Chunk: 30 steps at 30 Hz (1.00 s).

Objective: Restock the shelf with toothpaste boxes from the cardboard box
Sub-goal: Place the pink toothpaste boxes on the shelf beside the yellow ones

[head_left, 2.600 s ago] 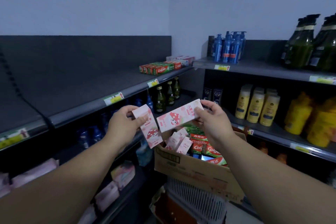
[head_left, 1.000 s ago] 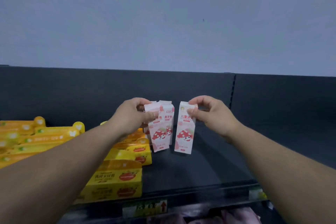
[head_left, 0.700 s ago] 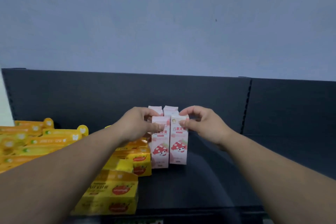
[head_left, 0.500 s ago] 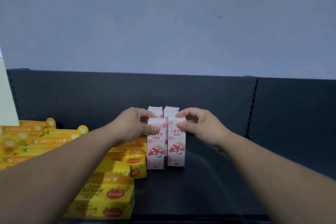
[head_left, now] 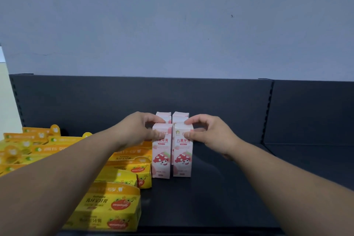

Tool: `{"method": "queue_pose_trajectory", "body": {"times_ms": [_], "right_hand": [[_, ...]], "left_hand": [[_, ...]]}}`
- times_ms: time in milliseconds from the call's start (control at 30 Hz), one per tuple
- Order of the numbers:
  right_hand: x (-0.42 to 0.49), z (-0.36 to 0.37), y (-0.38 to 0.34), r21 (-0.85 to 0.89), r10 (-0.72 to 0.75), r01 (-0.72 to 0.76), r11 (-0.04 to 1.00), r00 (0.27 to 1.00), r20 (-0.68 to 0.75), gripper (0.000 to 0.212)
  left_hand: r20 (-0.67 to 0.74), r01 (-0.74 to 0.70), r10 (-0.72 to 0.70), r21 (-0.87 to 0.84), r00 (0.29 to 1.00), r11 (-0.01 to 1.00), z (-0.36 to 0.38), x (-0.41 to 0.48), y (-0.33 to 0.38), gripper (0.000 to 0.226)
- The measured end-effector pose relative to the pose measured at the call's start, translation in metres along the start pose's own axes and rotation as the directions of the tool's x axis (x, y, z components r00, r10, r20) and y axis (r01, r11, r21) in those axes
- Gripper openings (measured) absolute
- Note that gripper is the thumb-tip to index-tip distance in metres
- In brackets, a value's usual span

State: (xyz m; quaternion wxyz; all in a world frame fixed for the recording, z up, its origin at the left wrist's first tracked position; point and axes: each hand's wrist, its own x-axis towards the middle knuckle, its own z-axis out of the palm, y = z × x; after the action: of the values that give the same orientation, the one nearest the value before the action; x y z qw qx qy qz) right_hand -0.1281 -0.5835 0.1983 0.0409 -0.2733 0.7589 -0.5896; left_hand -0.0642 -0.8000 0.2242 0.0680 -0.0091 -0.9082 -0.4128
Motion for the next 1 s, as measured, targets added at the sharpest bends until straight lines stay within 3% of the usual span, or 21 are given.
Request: {"method": "queue_pose_trajectory", "body": {"times_ms": [267, 500, 700, 800, 900, 1000], "right_hand": [[-0.011, 0.0, 0.007, -0.004, 0.0, 0.0, 1.0, 0.993, -0.12, 0.032], [-0.045, 0.006, 0.002, -0.128, -0.005, -0.039, 0.991, 0.947, -0.323, 0.033], [-0.101, 0.0, 0.003, -0.254, 0.036, -0.164, 0.953, 0.896, -0.442, 0.031], [-0.135, -0.01, 0.003, -0.416, 0.006, -0.246, 0.876, 0.866, -0.5, 0.031], [-0.175, -0.027, -0.001, -0.614, -0.02, -0.345, 0.709, 0.861, -0.508, 0.041], [-0.218, -0.046, -0.005, -0.671, 0.017, -0.455, 0.585, 0.835, -0.55, 0.052]], "left_hand": [[-0.117, -0.091, 0.103, 0.1, 0.988, 0.991, -0.002, -0.007, -0.008, 0.055], [-0.213, -0.238, 0.271, 0.169, 0.939, 0.957, 0.003, -0.022, -0.003, 0.05], [-0.12, -0.455, 0.502, 0.287, 0.856, 0.843, 0.042, -0.038, 0.019, 0.045], [-0.016, -0.522, 0.543, 0.254, 0.84, 0.815, 0.071, -0.049, 0.028, 0.048], [0.077, -0.575, 0.576, 0.248, 0.814, 0.78, 0.103, -0.063, 0.039, 0.051], [0.142, -0.592, 0.575, 0.238, 0.806, 0.77, 0.137, -0.079, 0.055, 0.054]]}}
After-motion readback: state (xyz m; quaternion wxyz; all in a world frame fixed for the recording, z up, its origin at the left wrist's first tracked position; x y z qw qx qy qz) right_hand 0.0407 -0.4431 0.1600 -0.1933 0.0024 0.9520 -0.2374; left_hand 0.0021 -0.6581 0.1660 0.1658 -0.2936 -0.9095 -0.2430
